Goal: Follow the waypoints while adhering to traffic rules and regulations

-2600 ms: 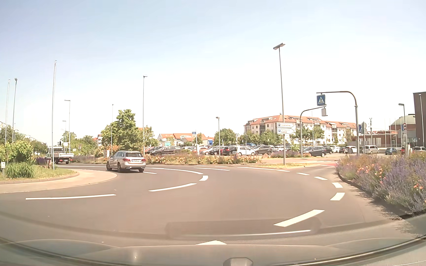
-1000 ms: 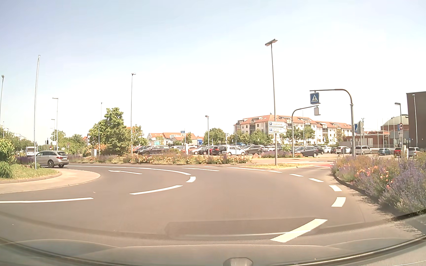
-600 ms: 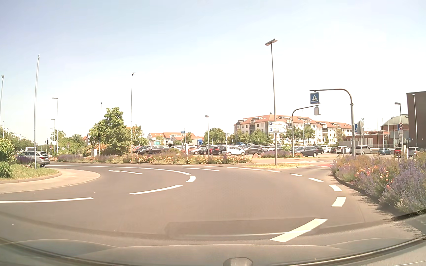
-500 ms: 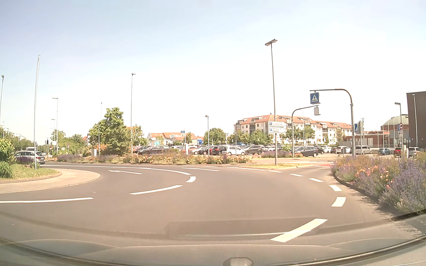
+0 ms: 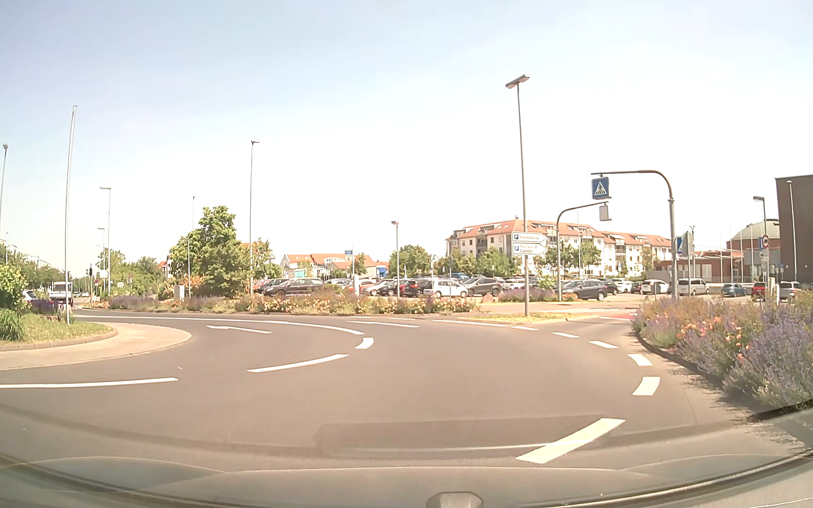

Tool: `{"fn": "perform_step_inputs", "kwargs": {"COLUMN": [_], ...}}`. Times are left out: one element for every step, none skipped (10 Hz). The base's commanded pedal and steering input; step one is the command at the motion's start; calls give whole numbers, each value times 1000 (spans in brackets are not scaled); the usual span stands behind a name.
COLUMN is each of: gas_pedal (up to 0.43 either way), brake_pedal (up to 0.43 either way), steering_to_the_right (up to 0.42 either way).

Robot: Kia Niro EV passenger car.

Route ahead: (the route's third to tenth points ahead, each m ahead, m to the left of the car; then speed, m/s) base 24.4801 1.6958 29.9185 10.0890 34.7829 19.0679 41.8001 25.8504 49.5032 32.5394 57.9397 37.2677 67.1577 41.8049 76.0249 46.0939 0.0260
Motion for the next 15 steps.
{"fn": "perform_step_inputs", "kwargs": {"gas_pedal": [0, 39, 177, 189, 209, 209, 220, 228, 228, 240, 240, 240, 248, 248, 268], "brake_pedal": [0, 0, 0, 0, 0, 0, 0, 0, 0, 0, 0, 0, 0, 0, 0], "steering_to_the_right": [22, 26, 29, 28, 24, 20, 15, 5, -3, -8, -11, -12, -13, -16, -19]}}
